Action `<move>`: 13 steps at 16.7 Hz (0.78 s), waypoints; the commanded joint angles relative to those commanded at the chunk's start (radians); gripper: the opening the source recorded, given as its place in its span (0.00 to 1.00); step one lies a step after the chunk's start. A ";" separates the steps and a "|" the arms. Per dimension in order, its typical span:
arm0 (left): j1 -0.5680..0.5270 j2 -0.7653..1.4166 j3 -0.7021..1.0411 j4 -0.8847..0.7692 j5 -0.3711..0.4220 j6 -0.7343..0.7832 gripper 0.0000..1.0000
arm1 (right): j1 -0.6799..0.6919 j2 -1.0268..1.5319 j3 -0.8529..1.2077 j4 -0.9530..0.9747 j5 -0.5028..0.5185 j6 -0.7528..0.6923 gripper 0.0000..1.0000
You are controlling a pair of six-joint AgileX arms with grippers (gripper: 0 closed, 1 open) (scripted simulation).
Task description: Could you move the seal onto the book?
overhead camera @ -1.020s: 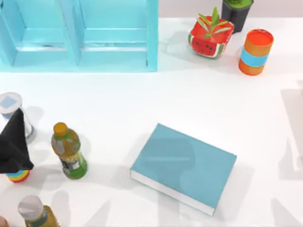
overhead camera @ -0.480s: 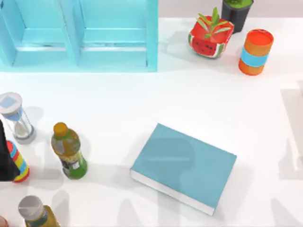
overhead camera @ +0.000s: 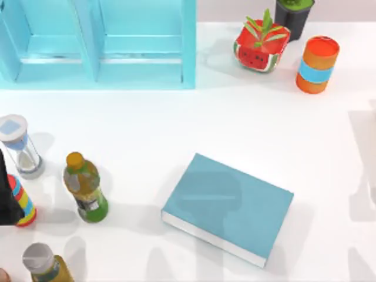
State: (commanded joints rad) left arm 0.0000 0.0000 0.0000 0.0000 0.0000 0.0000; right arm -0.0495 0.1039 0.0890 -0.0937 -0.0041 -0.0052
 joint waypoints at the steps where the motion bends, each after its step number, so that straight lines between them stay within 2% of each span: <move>1: 0.000 0.000 0.000 0.000 0.000 0.000 1.00 | -0.021 0.052 0.046 -0.043 -0.002 -0.003 1.00; 6: 0.000 0.000 0.000 0.000 0.000 0.000 1.00 | -0.151 0.454 0.394 -0.307 -0.011 -0.040 1.00; 13: 0.000 0.000 0.000 0.000 0.000 0.000 1.00 | -0.307 1.195 1.023 -0.740 -0.004 -0.174 1.00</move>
State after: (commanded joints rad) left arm 0.0000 0.0000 0.0000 0.0000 0.0000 0.0000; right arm -0.3568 1.2985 1.1122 -0.8342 -0.0076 -0.1789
